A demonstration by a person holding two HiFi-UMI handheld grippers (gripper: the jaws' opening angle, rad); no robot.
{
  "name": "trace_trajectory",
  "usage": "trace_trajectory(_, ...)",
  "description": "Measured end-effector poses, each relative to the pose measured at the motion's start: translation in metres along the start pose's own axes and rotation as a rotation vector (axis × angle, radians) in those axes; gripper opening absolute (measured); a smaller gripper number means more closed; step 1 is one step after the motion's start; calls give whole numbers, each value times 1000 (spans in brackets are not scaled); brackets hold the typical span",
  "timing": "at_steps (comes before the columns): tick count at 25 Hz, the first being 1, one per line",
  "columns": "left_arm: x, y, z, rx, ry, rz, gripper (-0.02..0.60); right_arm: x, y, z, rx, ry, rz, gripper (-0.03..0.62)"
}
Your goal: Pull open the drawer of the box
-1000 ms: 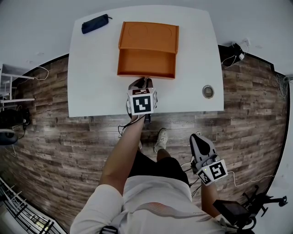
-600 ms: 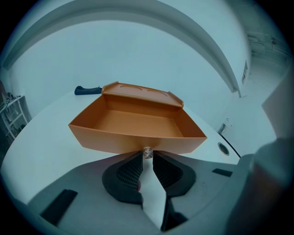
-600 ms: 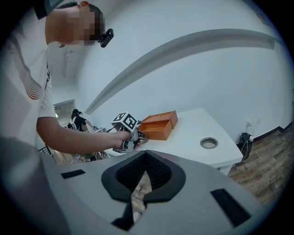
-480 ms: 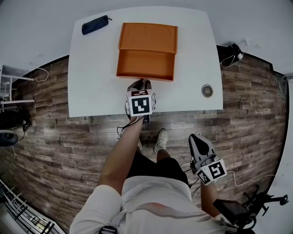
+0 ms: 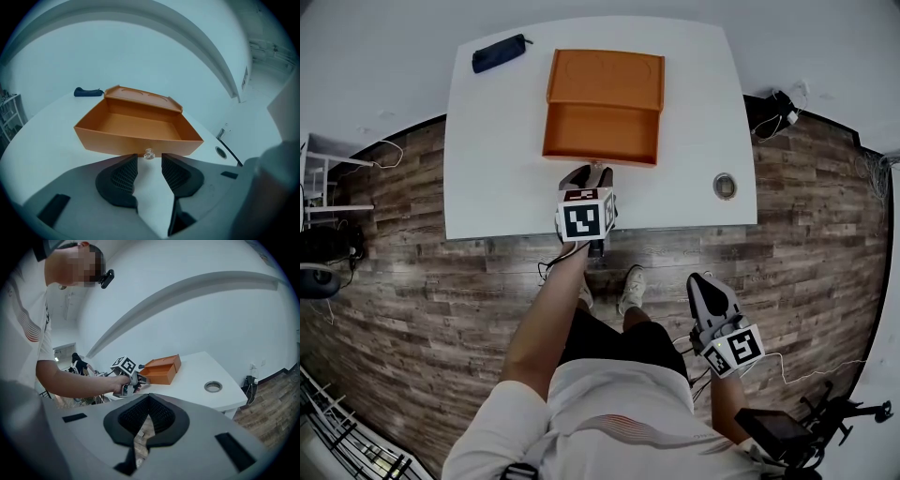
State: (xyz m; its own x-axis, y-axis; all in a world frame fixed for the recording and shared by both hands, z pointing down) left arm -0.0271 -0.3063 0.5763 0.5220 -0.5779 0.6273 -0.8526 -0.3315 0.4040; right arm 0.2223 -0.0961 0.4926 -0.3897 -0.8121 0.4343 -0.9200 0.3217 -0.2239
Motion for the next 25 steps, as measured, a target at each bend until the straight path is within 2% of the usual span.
trace_trajectory(3,-25,-3,-2,26,-35,-4,153,-1,1,3,-3,-20,23,-6)
trace_trajectory(8,-89,-42,4,132,-144,-122,150,-7,-7,18,-34,-65,85,-6)
trace_trajectory(11,-134,-76,18,180,-239,-159,110,-15,-15,31,-54,-90,119,-6)
trace_trajectory(13,-168,-100,28,220,-313,-149,96,-21,-18,38,-75,-102,141,-6)
trace_trajectory(17,-231,-136,47,286,-452,-118,16,-26,-18,52,-91,-131,173,-6)
trace_trajectory(19,-258,-148,52,320,-495,-144,11,-30,-13,62,-86,-153,175,-6)
trace_trajectory(23,-304,-161,54,462,-573,-126,11,-33,5,82,-77,-220,181,-6)
trace_trajectory(25,-327,-163,50,453,-625,-144,11,-39,16,92,-68,-252,180,-6)
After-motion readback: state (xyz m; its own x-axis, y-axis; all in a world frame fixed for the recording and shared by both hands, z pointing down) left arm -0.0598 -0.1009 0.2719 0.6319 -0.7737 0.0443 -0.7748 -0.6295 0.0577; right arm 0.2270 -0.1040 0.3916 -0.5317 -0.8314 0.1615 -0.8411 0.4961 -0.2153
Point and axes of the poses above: the fingertips, and each gripper's own axes: x forward along the fingers, y to its left, z out of its top, the point moved 8 cm from there along -x, backward along the fingers, and after that the axes turned 13 degrees about -z, right-handed, at the moved point
